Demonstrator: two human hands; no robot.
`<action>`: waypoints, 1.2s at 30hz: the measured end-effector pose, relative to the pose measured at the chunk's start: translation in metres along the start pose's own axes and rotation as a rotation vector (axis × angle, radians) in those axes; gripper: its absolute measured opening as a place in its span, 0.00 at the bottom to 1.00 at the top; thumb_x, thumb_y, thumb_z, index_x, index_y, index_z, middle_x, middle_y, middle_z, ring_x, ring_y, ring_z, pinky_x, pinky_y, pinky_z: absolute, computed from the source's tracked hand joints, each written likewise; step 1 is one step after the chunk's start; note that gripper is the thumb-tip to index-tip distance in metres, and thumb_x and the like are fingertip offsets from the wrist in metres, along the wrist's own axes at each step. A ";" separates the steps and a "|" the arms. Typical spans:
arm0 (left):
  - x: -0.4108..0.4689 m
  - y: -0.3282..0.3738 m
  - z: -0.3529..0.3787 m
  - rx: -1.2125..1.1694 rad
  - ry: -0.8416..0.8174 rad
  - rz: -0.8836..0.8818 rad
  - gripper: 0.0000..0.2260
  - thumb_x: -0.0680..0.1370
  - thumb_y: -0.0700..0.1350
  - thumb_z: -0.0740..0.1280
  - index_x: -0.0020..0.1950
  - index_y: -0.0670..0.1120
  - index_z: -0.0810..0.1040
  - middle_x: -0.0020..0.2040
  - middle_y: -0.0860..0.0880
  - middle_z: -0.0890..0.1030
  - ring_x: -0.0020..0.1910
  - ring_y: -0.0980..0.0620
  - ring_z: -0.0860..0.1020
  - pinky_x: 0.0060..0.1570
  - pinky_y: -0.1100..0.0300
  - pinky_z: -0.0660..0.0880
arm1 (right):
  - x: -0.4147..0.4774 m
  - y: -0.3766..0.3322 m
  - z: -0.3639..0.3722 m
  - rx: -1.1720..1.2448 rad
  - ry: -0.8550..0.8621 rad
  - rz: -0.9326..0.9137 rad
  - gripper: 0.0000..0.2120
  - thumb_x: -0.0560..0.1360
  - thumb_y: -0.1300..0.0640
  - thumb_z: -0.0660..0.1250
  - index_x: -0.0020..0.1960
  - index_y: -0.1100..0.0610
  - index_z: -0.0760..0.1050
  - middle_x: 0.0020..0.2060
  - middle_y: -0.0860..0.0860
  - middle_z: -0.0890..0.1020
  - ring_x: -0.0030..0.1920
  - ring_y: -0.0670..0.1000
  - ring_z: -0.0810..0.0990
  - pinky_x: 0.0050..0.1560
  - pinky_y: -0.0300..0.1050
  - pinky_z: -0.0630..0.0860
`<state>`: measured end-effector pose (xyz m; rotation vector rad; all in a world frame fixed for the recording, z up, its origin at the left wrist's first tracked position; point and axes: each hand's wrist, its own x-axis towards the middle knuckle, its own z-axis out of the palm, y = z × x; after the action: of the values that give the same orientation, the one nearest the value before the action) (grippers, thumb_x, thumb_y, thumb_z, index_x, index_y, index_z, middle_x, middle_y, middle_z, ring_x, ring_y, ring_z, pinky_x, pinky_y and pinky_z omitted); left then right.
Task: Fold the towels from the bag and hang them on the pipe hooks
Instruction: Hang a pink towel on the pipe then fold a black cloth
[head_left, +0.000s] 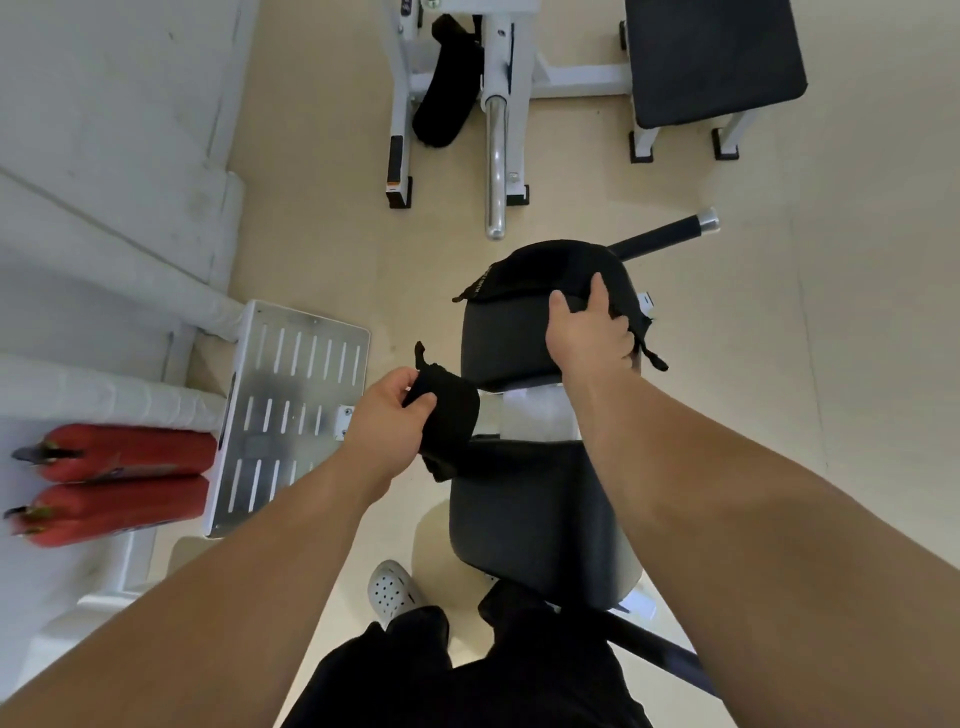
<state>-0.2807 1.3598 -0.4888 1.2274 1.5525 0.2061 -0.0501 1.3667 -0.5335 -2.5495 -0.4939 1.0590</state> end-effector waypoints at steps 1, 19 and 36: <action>0.001 -0.001 -0.002 -0.005 0.004 -0.003 0.06 0.84 0.42 0.63 0.58 0.49 0.78 0.54 0.48 0.83 0.55 0.50 0.81 0.48 0.61 0.79 | 0.006 -0.004 0.002 0.019 -0.017 0.033 0.33 0.78 0.31 0.52 0.80 0.36 0.45 0.79 0.61 0.57 0.78 0.65 0.56 0.76 0.64 0.54; 0.013 0.023 -0.009 -0.085 0.028 0.049 0.09 0.84 0.40 0.63 0.58 0.53 0.78 0.53 0.53 0.84 0.52 0.58 0.81 0.44 0.69 0.78 | 0.066 -0.033 -0.009 -0.438 0.010 -0.206 0.45 0.76 0.48 0.69 0.81 0.44 0.42 0.81 0.47 0.48 0.76 0.64 0.58 0.72 0.61 0.59; -0.039 -0.015 -0.060 -0.073 0.224 0.055 0.08 0.83 0.38 0.62 0.55 0.48 0.79 0.50 0.47 0.84 0.52 0.48 0.83 0.54 0.54 0.80 | -0.010 -0.021 -0.006 -0.863 0.050 -0.930 0.09 0.80 0.52 0.63 0.59 0.51 0.71 0.41 0.50 0.83 0.50 0.56 0.81 0.75 0.57 0.62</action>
<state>-0.3428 1.3500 -0.4517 1.2228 1.6883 0.4453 -0.0563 1.3795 -0.5138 -2.3616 -2.2070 0.4437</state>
